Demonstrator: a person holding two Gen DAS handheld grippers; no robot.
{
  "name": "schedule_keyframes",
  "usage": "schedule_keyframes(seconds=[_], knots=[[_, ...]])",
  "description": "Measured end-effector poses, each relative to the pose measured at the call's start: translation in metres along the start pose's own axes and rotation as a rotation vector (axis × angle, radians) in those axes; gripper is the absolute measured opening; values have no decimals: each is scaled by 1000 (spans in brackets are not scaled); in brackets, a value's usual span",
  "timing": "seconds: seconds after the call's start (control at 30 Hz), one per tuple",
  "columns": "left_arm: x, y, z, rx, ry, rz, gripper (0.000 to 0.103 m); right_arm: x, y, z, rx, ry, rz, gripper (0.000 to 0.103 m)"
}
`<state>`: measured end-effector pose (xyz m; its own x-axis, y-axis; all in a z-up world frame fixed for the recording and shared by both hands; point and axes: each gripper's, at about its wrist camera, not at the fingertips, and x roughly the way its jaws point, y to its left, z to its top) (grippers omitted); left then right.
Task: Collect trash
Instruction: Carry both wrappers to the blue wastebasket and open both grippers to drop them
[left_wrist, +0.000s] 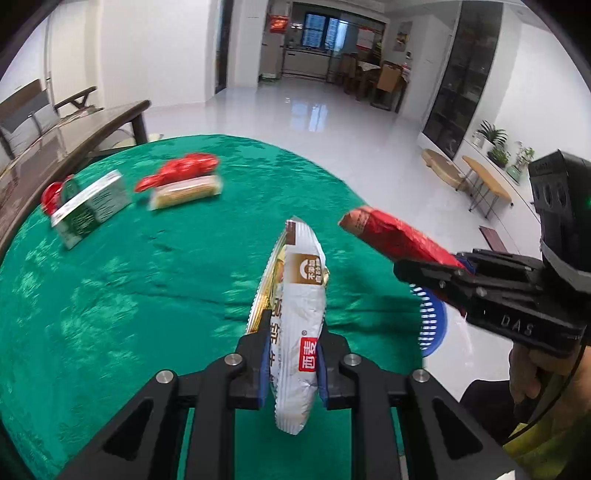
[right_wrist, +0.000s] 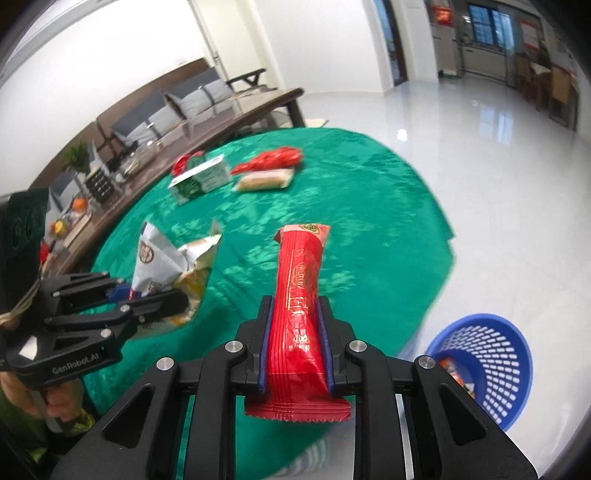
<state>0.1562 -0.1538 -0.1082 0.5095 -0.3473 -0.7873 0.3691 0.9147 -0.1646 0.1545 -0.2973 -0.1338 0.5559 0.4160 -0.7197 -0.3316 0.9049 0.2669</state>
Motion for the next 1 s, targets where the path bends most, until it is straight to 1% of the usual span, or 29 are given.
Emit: schedule_keyframes(seconds=[0.1, 0.13, 0.2, 0.27, 0.4, 0.43, 0.5, 0.6, 0.73, 0.87, 1.0], knots=[[10, -23, 10, 31, 6, -36, 20, -16, -24, 3, 37, -23, -28, 21], [15, -35, 14, 45, 10, -59, 20, -22, -34, 4, 50, -32, -44, 21], [24, -56, 22, 64, 16, -99, 20, -35, -55, 8, 72, -46, -80, 21], [35, -78, 30, 87, 22, -135, 20, -48, -79, 9, 86, -51, -134, 21], [63, -118, 44, 104, 49, -198, 20, -61, -126, 6, 121, -32, -230, 21], [75, -130, 47, 101, 68, -221, 20, -61, -142, 0, 140, -22, -267, 21], [91, -144, 50, 96, 94, -245, 20, -60, -163, -8, 180, -12, -297, 21], [120, -169, 51, 101, 138, -269, 20, -55, -195, -25, 249, 15, -317, 21], [153, -187, 52, 100, 176, -274, 20, -52, -215, -35, 270, 34, -334, 21], [175, -193, 52, 102, 199, -269, 20, -48, -238, -43, 327, 48, -327, 21], [186, -196, 50, 109, 214, -264, 20, -48, -255, -50, 382, 50, -303, 21]])
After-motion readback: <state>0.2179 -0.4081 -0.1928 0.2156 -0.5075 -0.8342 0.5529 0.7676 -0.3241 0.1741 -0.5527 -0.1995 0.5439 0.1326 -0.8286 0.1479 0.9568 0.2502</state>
